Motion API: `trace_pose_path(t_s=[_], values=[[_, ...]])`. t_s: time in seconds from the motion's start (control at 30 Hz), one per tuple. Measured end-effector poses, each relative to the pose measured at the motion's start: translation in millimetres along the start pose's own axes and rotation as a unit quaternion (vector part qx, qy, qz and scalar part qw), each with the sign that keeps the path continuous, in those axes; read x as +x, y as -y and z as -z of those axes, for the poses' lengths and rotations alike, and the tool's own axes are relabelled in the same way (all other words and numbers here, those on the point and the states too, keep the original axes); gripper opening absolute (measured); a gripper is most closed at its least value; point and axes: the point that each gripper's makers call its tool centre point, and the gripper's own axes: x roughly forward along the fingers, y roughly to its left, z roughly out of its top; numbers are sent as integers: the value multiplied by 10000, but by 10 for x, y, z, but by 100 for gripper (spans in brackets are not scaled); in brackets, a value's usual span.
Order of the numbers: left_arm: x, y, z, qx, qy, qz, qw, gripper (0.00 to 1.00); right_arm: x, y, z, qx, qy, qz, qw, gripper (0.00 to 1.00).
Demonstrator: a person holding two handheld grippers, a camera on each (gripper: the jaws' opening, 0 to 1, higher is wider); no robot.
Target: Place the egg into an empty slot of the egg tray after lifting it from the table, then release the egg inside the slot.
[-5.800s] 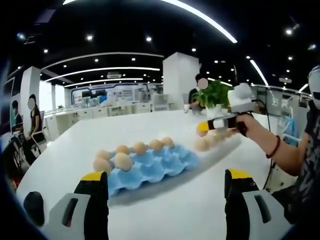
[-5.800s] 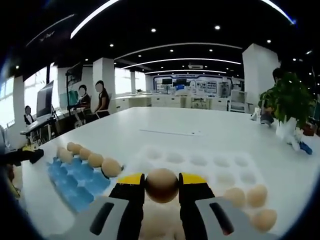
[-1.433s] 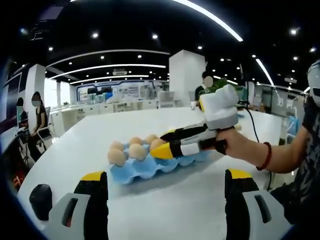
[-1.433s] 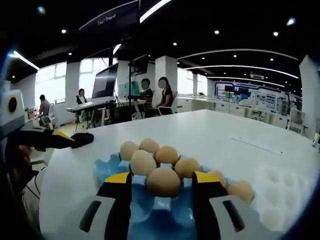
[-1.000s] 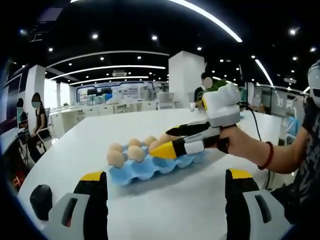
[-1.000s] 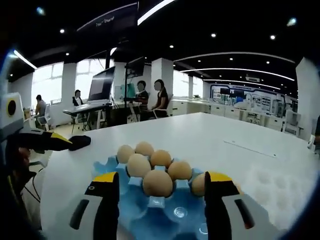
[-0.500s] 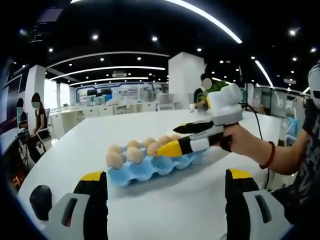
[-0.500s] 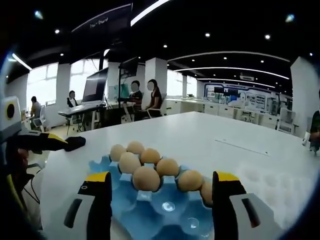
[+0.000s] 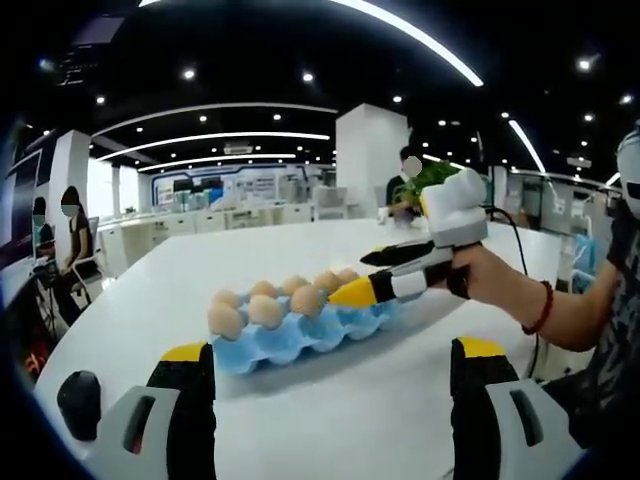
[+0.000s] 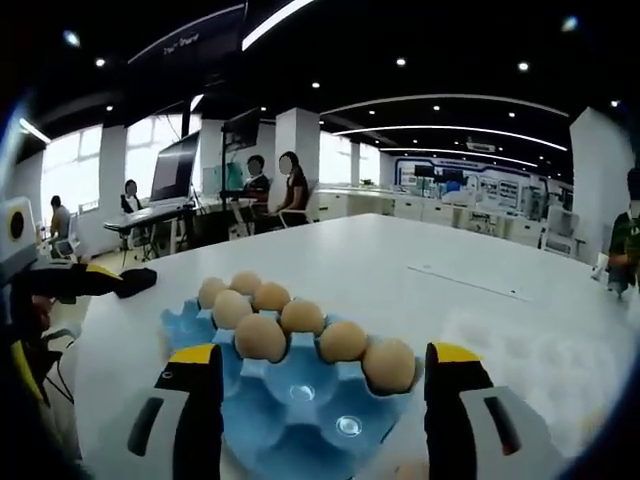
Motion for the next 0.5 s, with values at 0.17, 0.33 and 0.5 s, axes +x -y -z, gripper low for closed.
trace_pose_path(t_s=[0.17, 0.33, 0.5], values=[[20, 16, -5, 8, 2, 17, 10000, 100, -63, 144, 8, 66, 16, 153, 9999, 86], [35, 46, -20, 28, 15, 46, 10000, 100, -128, 252, 31, 110, 33, 267, 9996, 86], [46, 68, -37, 46, 29, 62, 10000, 100, -172, 365, 29, 149, 51, 356, 9992, 85]])
